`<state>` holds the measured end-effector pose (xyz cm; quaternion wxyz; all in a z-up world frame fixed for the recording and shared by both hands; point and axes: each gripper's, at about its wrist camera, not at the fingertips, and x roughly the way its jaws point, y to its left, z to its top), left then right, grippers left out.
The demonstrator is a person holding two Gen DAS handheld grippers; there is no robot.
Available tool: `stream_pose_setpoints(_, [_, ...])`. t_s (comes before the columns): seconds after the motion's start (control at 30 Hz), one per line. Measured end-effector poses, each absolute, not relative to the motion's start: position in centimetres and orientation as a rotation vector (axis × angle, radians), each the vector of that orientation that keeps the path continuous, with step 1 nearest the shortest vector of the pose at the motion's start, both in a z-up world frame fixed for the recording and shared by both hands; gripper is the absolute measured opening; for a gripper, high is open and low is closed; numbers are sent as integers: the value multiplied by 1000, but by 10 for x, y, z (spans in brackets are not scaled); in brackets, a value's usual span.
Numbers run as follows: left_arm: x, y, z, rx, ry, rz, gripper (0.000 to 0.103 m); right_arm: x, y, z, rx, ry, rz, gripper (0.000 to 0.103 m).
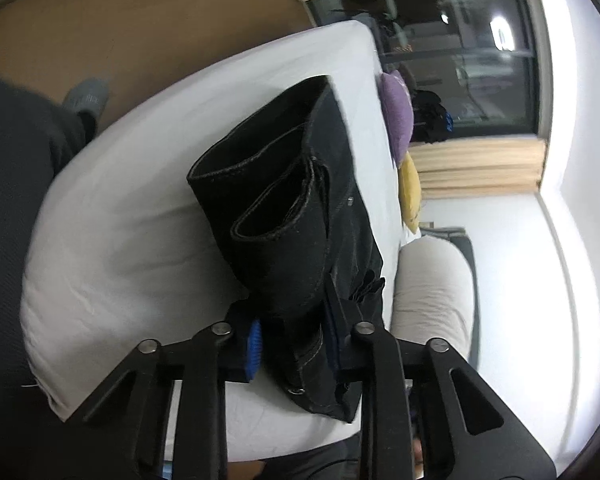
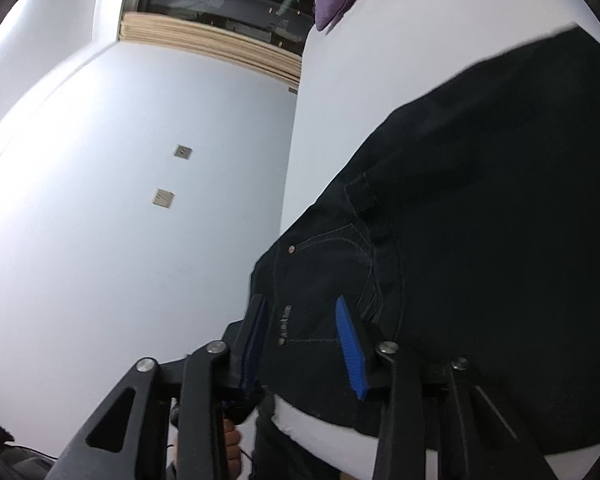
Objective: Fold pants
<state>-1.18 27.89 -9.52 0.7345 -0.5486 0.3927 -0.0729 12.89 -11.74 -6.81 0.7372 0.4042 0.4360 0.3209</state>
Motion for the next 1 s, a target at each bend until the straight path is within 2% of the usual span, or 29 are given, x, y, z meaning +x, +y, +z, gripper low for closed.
stream_pose_setpoints(0.2, [-6,269,-68,-1016,830,-168,14,160,-81,-68,689,1101,696,20])
stream_pose_setpoints(0.4, [-7,253,-36,-825,791,-183,14,190,-63,-87,617,1210,657,17])
stream_pose_setpoints(0.43, [-6,247,-31,-801,786,-187,14,193,-60,-92,595,1238,636,14])
stream_pose_setpoints(0.47, [-5,242,-23,-779,781,-192,14,196,-57,-103,541,1288,584,0])
stream_pose_setpoints(0.97, [10,169,46,-450,714,-288,13,189,-68,-121,582,1244,597,0])
stream_pose_setpoints(1.0, [11,162,51,-421,709,-303,13,187,-74,-118,616,1240,623,6])
